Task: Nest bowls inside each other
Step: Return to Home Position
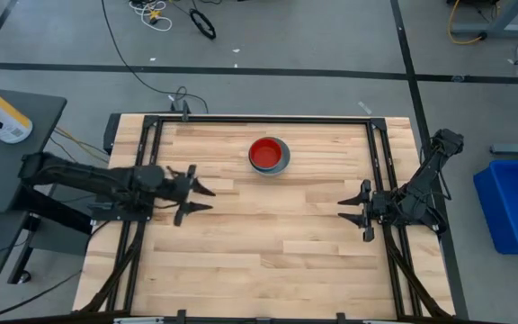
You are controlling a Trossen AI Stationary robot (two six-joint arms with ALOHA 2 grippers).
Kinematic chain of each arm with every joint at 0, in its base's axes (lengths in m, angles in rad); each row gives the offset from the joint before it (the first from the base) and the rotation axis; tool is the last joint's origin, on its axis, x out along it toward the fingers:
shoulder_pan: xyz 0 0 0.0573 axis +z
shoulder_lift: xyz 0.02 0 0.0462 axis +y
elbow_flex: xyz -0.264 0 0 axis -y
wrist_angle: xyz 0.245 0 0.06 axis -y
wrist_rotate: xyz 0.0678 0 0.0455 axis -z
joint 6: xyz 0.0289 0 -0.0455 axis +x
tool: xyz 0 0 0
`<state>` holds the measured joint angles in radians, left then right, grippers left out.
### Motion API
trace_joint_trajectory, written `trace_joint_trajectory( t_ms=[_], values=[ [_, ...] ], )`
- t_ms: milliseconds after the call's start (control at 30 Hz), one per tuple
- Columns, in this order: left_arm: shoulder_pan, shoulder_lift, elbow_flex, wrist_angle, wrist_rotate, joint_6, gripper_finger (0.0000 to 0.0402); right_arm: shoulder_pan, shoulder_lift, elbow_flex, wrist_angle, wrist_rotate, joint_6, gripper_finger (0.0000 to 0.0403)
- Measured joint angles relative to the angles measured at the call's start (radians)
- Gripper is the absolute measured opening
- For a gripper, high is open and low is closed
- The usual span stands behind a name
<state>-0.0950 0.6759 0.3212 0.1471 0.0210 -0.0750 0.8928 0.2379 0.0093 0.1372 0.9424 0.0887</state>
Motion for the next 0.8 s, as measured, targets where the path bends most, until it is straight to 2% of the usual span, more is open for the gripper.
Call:
trace_joint_trajectory(
  t_ms=[133, 233, 300, 367, 433, 500, 667, 800],
  values=[
    [-0.081, -0.101, -0.078, 0.006, -0.081, -0.041, 0.0192, -0.001, 0.0, 0.0, -0.015, -0.008, 0.042, 0.0181],
    [-0.13, -0.156, -0.127, 0.01, -0.108, -0.052, 0.0192, -0.001, 0.001, 0.0, -0.007, -0.079, 0.094, 0.0185],
    [-0.16, -0.185, -0.156, 0.016, -0.115, -0.059, 0.0192, -0.001, 0.0, 0.0, 0.029, -0.165, 0.056, 0.0188],
    [-0.188, -0.201, -0.185, 0.036, -0.116, -0.06, 0.0192, -0.001, 0.0, 0.0, 0.072, -0.298, -0.031, 0.0191],
    [-0.212, -0.214, -0.206, 0.041, -0.116, -0.065, 0.0193, 0.0, 0.0, 0.025, 0.069, -0.366, -0.079, 0.0194],
    [-0.23, -0.22, -0.227, 0.049, -0.118, -0.068, 0.0193, -0.001, -0.002, 0.082, 0.007, -0.37, -0.077, 0.0197],
    [-0.254, -0.22, -0.259, 0.047, -0.139, -0.074, 0.0189, -0.001, -0.004, 0.266, -0.311, -0.338, -0.013, 0.0205],
    [-0.255, -0.219, -0.261, 0.047, -0.142, -0.075, 0.0184, 0.0, -0.029, 0.333, -0.379, -0.296, -0.065, 0.0211]
  ],
)
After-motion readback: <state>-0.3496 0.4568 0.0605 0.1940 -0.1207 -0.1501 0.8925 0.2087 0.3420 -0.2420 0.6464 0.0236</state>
